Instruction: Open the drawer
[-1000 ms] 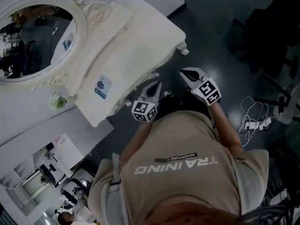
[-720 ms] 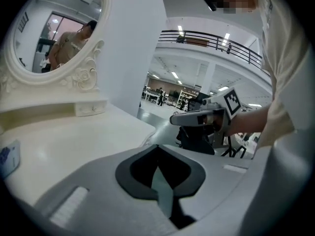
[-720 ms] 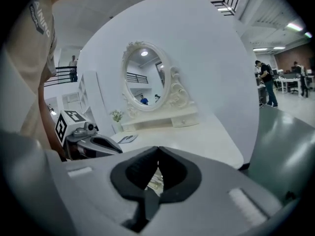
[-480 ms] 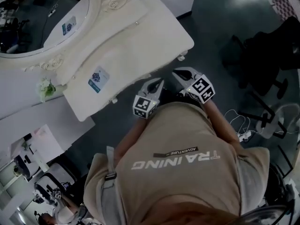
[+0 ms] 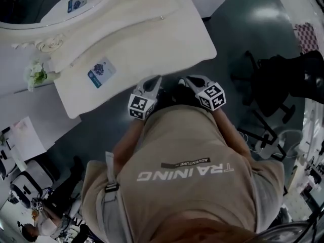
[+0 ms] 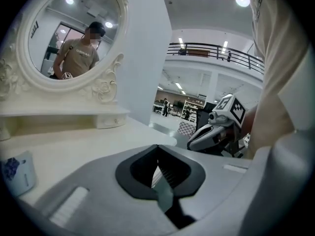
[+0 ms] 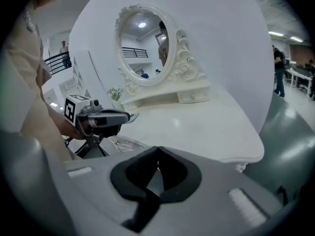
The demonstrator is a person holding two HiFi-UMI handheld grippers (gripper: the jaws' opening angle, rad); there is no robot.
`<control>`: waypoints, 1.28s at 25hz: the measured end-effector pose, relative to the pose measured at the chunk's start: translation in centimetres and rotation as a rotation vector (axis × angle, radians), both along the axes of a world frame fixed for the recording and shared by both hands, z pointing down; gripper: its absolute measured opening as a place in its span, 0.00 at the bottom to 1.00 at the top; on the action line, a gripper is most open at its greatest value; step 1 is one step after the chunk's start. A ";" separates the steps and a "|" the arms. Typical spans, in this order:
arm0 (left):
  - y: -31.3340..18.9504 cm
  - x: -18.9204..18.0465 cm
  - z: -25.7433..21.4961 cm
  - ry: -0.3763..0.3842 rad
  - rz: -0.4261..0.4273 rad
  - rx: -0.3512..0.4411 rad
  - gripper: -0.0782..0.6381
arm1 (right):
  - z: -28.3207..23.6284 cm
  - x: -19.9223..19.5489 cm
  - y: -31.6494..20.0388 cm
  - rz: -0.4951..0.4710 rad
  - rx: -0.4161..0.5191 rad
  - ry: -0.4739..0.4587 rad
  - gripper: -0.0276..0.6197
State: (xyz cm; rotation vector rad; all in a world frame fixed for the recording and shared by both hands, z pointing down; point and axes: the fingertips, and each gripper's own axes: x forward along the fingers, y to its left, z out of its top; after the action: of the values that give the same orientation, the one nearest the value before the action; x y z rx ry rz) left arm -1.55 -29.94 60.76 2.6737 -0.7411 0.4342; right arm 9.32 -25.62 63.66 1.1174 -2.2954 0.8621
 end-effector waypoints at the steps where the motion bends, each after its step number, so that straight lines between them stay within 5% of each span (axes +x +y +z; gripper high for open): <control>1: -0.4 -0.4 0.0 -0.005 -0.019 0.003 0.12 | 0.6 -0.1 -0.6 -0.007 -0.009 -0.001 0.04; 12: 0.5 1.6 -1.7 -0.024 -0.171 -0.027 0.12 | 3.8 0.5 -2.5 -0.146 -0.112 -0.080 0.04; 17: 0.8 2.5 -1.2 -0.064 -0.240 -0.052 0.12 | 9.1 0.9 -0.9 -0.207 -0.210 -0.131 0.04; 22: 2.4 2.3 -1.5 -0.087 -0.285 -0.078 0.12 | 13.6 -0.2 -0.8 -0.283 -0.223 -0.059 0.04; 26: 2.4 1.0 -2.3 -0.056 -0.333 -0.087 0.12 | 16.5 -1.5 -1.8 -0.216 -0.248 -0.056 0.04; 28: 2.5 -0.1 -2.2 -0.052 -0.357 -0.093 0.12 | 17.7 -2.4 -2.2 -0.177 -0.274 -0.055 0.23; 32: 2.9 -1.7 -1.2 -0.038 -0.392 -0.120 0.12 | 19.0 -4.1 -3.7 -0.110 -0.275 -0.083 0.26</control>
State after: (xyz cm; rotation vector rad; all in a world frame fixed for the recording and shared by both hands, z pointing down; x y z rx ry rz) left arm -3.20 -27.01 59.52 2.3380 -1.1789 0.4109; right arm 5.25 -29.30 82.62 0.8435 -2.1952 1.1577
